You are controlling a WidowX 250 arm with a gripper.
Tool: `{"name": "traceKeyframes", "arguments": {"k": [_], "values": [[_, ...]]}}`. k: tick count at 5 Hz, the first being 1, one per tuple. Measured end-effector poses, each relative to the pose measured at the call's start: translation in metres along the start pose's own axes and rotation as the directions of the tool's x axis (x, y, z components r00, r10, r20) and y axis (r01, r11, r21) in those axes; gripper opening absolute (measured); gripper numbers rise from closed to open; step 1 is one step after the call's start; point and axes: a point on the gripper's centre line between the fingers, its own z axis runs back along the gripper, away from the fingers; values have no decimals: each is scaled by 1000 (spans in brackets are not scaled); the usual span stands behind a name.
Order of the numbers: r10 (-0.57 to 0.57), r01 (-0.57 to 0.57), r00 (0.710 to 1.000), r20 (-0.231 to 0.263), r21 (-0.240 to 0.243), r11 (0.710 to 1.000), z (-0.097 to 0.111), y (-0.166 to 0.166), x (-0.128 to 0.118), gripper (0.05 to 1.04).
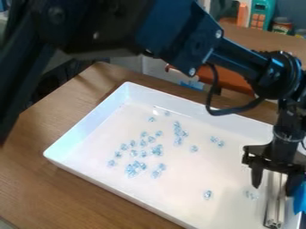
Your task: Sweep into pile
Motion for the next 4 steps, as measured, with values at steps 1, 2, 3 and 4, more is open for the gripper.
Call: {"name": "traceKeyframes", "arguments": {"k": [1, 2, 3, 4], "values": [[-8, 8, 1000, 5, -4, 1000, 0, -1, 0, 403], [-8, 8, 1000, 3, -10, 1000, -2, 2, 1, 359], [7, -7, 1000, -7, -16, 1000, -1, 14, 6, 359], [15, -15, 1000, -5, -15, 1000, 0, 27, 14, 359]]}}
